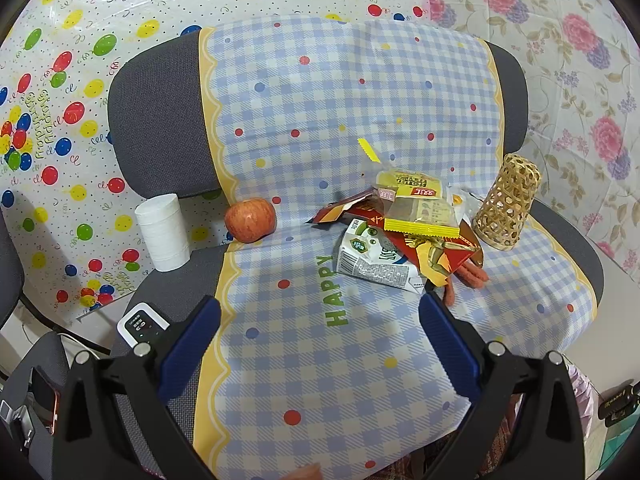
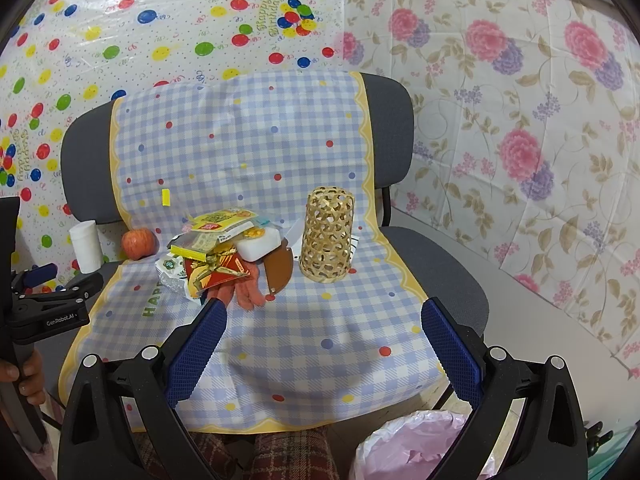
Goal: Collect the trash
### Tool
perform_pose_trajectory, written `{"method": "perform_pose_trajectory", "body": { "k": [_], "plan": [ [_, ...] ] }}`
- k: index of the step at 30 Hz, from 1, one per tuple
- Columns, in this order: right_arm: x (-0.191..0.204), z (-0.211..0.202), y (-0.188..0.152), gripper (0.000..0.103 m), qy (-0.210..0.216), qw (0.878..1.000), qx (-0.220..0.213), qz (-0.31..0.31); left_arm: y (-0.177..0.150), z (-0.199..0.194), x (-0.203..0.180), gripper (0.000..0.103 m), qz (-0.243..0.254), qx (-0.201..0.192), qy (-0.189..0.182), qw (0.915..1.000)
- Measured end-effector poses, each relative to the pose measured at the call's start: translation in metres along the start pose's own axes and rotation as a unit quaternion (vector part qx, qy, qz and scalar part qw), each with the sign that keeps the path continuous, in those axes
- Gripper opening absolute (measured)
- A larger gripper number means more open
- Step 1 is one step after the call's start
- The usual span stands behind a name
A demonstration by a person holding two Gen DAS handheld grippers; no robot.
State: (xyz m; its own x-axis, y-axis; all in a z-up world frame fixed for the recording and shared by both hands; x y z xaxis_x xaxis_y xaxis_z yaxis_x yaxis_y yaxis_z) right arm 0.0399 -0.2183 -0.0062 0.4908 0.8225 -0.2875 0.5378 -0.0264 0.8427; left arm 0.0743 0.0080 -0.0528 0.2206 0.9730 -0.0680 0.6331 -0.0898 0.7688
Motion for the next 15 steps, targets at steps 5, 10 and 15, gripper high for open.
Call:
{"method": "perform_pose_trajectory", "body": {
  "k": [5, 10, 15],
  "plan": [
    [-0.0001, -0.0006, -0.0002, 0.097, 0.002, 1.000, 0.001, 0.000, -0.0001, 0.0000, -0.0002, 0.096, 0.000, 0.001, 0.000, 1.0000],
    [0.0000, -0.0006, -0.0005, 0.097, 0.002, 1.000, 0.000, 0.000, -0.0002, 0.0001, 0.0000, 0.096, 0.000, 0.000, 0.000, 1.0000],
    [0.0007, -0.0005, -0.0006, 0.097, 0.003, 1.000, 0.001, 0.000, -0.0002, 0.0003, 0.0000, 0.096, 0.000, 0.000, 0.000, 1.0000]
  ]
}}
Point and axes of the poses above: each gripper's, at about its wrist camera, not at the fingertips, and z roughly the way its jaws point, x to its left, y to its top, the point moved 9 cm from there along z, roughly the way its jaws point, and after that the axes turned 13 degrees about -y, right-handed, at the moved point
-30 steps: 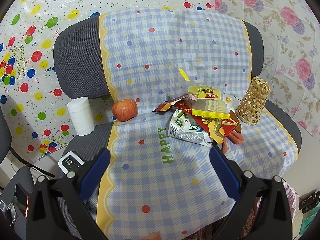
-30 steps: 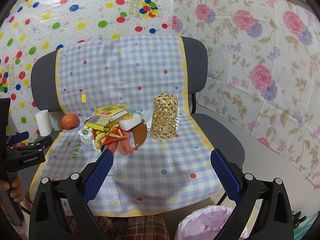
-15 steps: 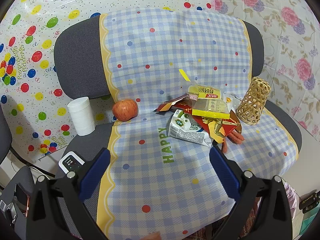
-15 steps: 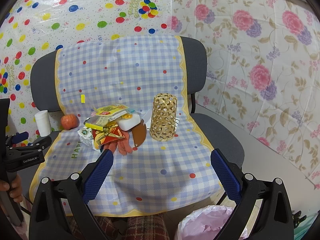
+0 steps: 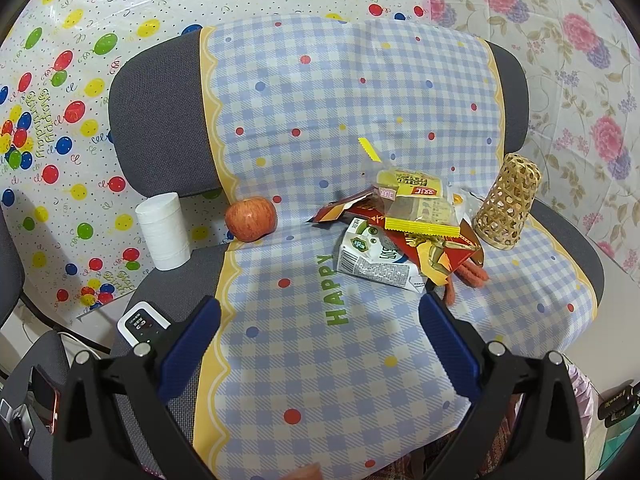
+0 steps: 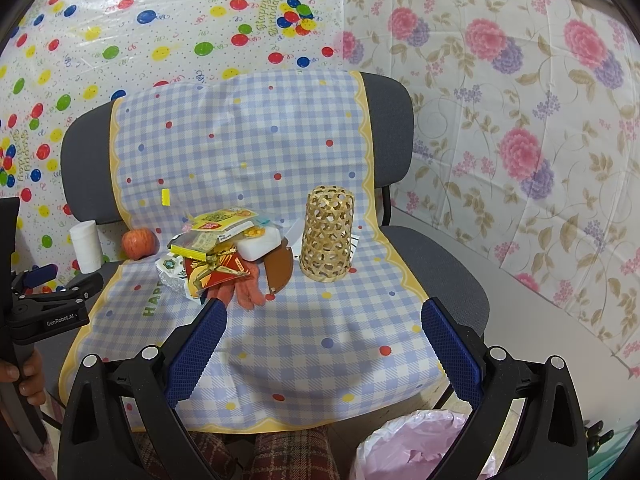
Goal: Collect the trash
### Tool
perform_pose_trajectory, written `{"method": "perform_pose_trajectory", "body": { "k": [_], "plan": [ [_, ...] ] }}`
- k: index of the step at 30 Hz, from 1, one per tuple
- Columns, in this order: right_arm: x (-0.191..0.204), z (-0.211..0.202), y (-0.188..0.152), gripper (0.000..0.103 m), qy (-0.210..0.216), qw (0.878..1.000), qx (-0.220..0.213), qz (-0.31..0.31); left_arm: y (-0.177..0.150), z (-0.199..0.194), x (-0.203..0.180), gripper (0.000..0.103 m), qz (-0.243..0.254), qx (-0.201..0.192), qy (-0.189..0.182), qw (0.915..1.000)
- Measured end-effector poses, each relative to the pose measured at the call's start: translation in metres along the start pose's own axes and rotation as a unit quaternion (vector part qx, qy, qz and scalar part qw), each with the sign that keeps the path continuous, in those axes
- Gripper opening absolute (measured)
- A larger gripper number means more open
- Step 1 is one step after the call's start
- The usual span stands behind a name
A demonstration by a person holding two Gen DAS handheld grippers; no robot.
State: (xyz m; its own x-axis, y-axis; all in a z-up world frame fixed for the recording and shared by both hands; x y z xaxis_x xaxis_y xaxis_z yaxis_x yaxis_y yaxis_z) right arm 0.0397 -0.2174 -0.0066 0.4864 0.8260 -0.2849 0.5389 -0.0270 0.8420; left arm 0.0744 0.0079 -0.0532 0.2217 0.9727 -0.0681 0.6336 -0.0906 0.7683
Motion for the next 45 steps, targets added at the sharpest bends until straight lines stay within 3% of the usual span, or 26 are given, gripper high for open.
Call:
{"method": "perform_pose_trajectory", "body": {
  "k": [24, 32, 38, 45],
  "plan": [
    [-0.002, 0.000, -0.001, 0.097, 0.004, 1.000, 0.001, -0.001, -0.001, 0.001, 0.002, 0.096, -0.002, 0.001, 0.001, 1.0000],
    [0.006, 0.022, 0.000, 0.097, 0.005, 1.000, 0.001, -0.002, -0.004, 0.009, 0.009, 0.096, -0.014, 0.012, 0.005, 0.9998],
    [0.002, 0.042, 0.005, 0.097, -0.003, 1.000, -0.015, 0.010, 0.003, 0.023, 0.003, 0.096, -0.016, 0.012, -0.021, 0.9996],
    [-0.004, 0.070, 0.019, 0.097, -0.012, 0.999, -0.016, 0.036, 0.023, 0.044, -0.022, 0.096, 0.029, 0.003, -0.042, 0.9987]
  ]
}}
Point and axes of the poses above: each gripper's, at about its wrist camera, not at the fingertips, and z roughly the way its jaws point, x to its left, y to its top, the point moved 9 cm from there along z, roughly the way its jaws point, and after that the axes turned 13 degrees about -y, right-handed, at the moved point
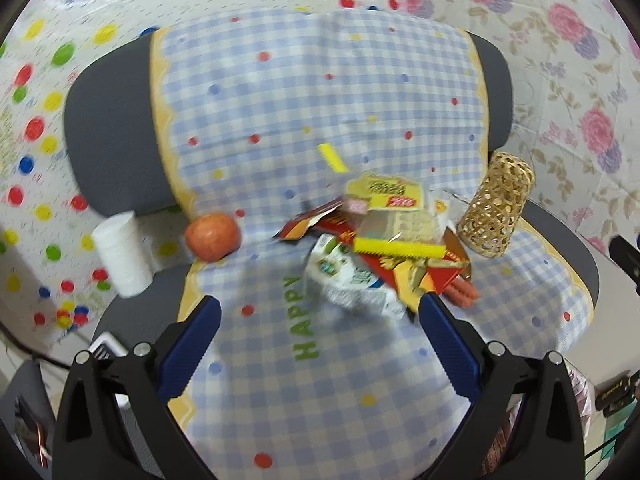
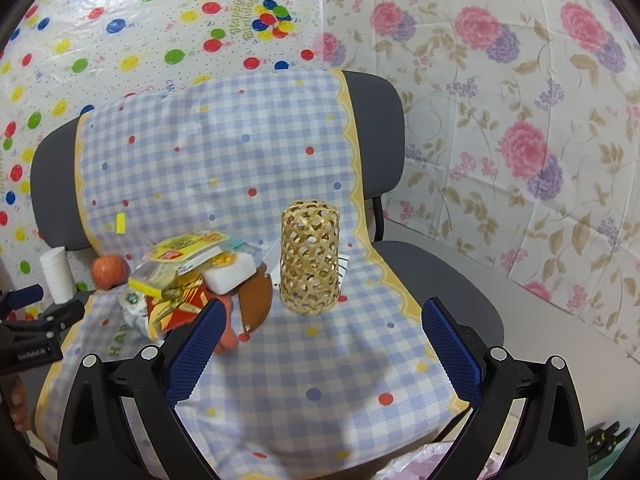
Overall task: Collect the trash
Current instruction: 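Reach the left gripper to the yellow bread bag and grasp it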
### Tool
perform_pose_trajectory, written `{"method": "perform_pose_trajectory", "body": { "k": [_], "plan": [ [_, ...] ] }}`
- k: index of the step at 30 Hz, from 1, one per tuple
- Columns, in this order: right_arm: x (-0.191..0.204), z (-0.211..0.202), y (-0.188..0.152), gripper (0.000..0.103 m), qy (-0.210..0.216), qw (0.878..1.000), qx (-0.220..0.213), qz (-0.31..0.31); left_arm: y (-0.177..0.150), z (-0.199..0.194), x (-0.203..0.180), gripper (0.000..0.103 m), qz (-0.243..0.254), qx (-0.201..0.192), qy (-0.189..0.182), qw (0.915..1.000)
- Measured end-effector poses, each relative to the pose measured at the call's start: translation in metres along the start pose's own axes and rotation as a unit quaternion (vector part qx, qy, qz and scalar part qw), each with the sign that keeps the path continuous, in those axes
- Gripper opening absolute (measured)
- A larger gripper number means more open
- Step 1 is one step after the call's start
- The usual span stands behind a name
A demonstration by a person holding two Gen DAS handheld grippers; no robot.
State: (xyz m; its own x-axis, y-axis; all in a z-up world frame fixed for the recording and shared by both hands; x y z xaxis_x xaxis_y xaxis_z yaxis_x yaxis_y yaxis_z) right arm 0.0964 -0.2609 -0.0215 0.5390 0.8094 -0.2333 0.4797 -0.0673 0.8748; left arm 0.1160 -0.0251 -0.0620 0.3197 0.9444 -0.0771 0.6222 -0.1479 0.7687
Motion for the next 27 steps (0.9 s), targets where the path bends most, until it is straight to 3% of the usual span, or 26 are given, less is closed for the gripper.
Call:
{"method": "perform_pose_trajectory", "body": {
  "k": [5, 8, 14, 23, 27],
  "plan": [
    [0.007, 0.016, 0.013, 0.097, 0.025, 0.999, -0.018, 0.015, 0.014, 0.025, -0.016, 0.096, 0.019, 0.002, -0.016, 0.9997],
    [0.011, 0.027, 0.016, 0.097, 0.041, 0.999, -0.002, 0.018, 0.022, 0.038, -0.025, 0.096, 0.026, 0.003, -0.022, 0.9994],
    [0.010, 0.043, 0.022, 0.097, 0.024, 1.000, -0.006, 0.004, 0.037, 0.067, -0.044, 0.095, 0.056, 0.001, -0.025, 0.9981],
    [0.004, 0.068, 0.017, 0.097, 0.024, 1.000, 0.012, 0.006, 0.039, 0.119, -0.060, 0.070, 0.122, 0.031, 0.014, 0.9919],
    [0.006, 0.073, 0.012, 0.097, 0.028, 0.999, 0.021, 0.004, 0.037, 0.132, -0.054, 0.051, 0.125, 0.041, 0.022, 0.9911]
  ]
}}
Point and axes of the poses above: each gripper's, at about its wrist camera, not at the fingertips, and z roughly the way its jaws point, x to its left, y to its top, the point moved 9 cm from there along z, roughly the way its jaws point, and after that the axes turned 13 degrees about -y, right-handed, at the moved point
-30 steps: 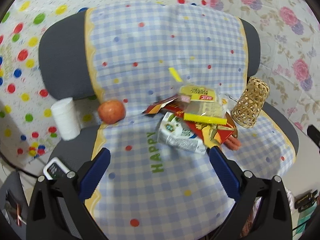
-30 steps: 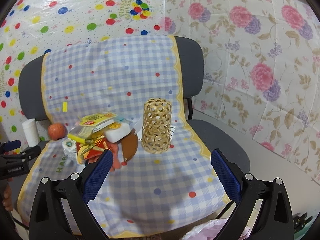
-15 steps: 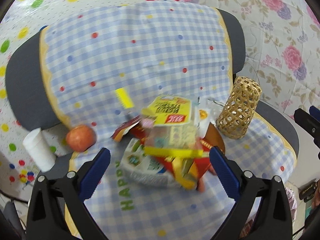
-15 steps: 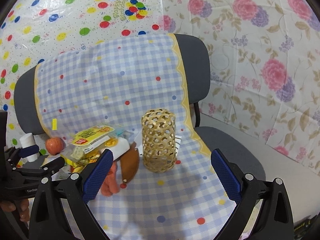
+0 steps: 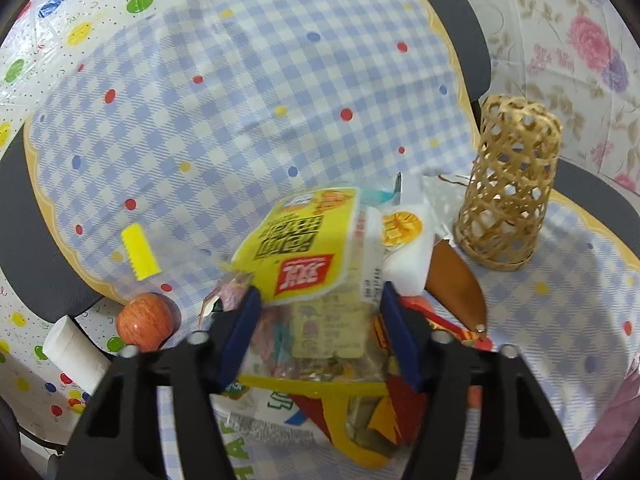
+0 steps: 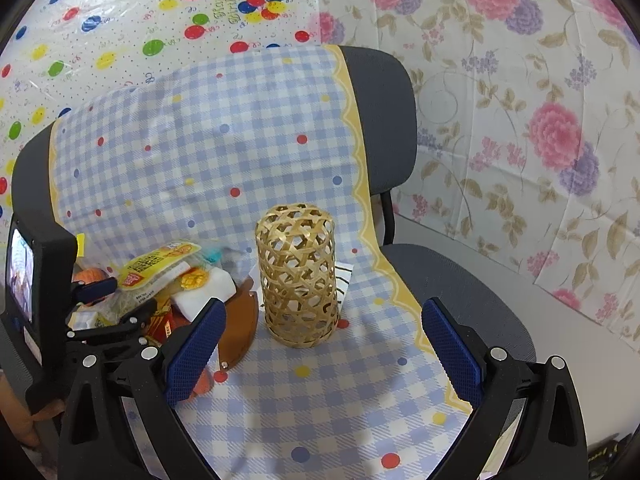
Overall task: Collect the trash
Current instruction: 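Reach the left gripper to the yellow bread bag and grasp it, then lift the bread bag with the left gripper while the right gripper grasps a clear wrapper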
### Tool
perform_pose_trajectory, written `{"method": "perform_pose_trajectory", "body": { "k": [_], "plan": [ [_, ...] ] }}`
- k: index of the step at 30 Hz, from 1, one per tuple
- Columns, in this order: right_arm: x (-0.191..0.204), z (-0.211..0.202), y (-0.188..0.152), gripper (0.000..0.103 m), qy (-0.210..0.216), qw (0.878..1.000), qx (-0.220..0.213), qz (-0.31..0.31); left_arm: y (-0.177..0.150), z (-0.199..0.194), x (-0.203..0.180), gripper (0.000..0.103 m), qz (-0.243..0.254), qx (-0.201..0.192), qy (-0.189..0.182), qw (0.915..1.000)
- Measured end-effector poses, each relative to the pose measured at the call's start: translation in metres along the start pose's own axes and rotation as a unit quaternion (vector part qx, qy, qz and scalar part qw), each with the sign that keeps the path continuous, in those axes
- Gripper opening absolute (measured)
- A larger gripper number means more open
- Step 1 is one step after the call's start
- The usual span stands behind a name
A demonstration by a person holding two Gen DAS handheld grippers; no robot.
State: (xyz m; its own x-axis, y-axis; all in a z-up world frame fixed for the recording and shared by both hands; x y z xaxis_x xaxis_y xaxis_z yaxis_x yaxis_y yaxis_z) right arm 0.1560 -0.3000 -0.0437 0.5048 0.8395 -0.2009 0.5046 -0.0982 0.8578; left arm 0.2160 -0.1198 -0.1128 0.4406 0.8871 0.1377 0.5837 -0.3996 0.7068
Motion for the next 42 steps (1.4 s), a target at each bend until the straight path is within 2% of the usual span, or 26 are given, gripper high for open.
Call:
{"method": "perform_pose_trajectory", "body": {
  "k": [3, 4, 9, 14, 20, 21, 22, 23, 28, 33, 37, 42],
  "plan": [
    [0.005, 0.001, -0.005, 0.097, 0.014, 1.000, 0.006, -0.001, 0.001, -0.006, 0.009, 0.041, -0.018, -0.019, -0.008, 0.9996],
    [0.007, 0.001, -0.006, 0.097, 0.017, 1.000, 0.006, -0.001, 0.001, -0.011, 0.014, 0.031, -0.029, -0.030, -0.015, 0.9990],
    [0.021, -0.004, -0.005, 0.097, 0.029, 1.000, -0.004, -0.004, -0.002, -0.043, 0.042, 0.006, -0.071, -0.073, -0.016, 0.9946],
    [0.039, -0.012, -0.004, 0.096, 0.039, 0.999, -0.013, -0.012, -0.014, -0.084, 0.076, 0.004, -0.135, -0.118, -0.027, 0.9834],
    [0.081, -0.018, -0.007, 0.090, 0.080, 0.995, -0.013, -0.052, -0.050, -0.108, 0.110, 0.004, -0.195, -0.127, -0.022, 0.9722],
    [0.088, -0.018, -0.007, 0.088, 0.086, 0.995, -0.012, -0.058, -0.054, -0.108, 0.115, 0.004, -0.203, -0.127, -0.020, 0.9708],
    [0.095, -0.019, -0.006, 0.075, 0.092, 0.994, -0.012, -0.064, -0.059, -0.109, 0.123, 0.004, -0.211, -0.127, -0.017, 0.9690],
    [0.104, -0.018, -0.006, 0.068, 0.097, 0.993, -0.010, -0.071, -0.062, -0.109, 0.127, 0.004, -0.218, -0.126, -0.017, 0.9677],
    [0.150, -0.015, -0.001, 0.064, 0.134, 0.985, -0.005, -0.105, -0.069, -0.111, 0.151, 0.004, -0.239, -0.132, -0.011, 0.9620],
    [0.197, -0.001, 0.004, 0.065, 0.150, 0.978, -0.001, -0.144, -0.068, -0.104, 0.164, 0.004, -0.248, -0.133, -0.017, 0.9593],
    [0.225, 0.015, 0.002, 0.070, 0.147, 0.973, 0.006, -0.180, -0.066, -0.095, 0.170, 0.004, -0.255, -0.132, -0.024, 0.9575],
    [0.248, 0.041, -0.005, 0.069, 0.137, 0.965, 0.022, -0.223, -0.066, -0.088, 0.171, 0.004, -0.262, -0.132, -0.037, 0.9553]
  ]
}}
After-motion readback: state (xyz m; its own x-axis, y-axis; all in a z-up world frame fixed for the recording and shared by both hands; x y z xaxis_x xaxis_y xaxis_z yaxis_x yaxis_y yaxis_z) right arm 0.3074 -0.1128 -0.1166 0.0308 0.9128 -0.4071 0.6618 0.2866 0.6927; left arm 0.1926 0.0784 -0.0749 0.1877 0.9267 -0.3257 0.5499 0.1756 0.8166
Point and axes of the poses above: each gripper's, at about its wrist camera, not at the fingertips, and z roughly the way its jaws point, x to its left, y to its top, the point moved 9 cm from there along z, roughly the way its jaws point, and after that the axes turned 13 degrees about -y, right-handed, at the moved point
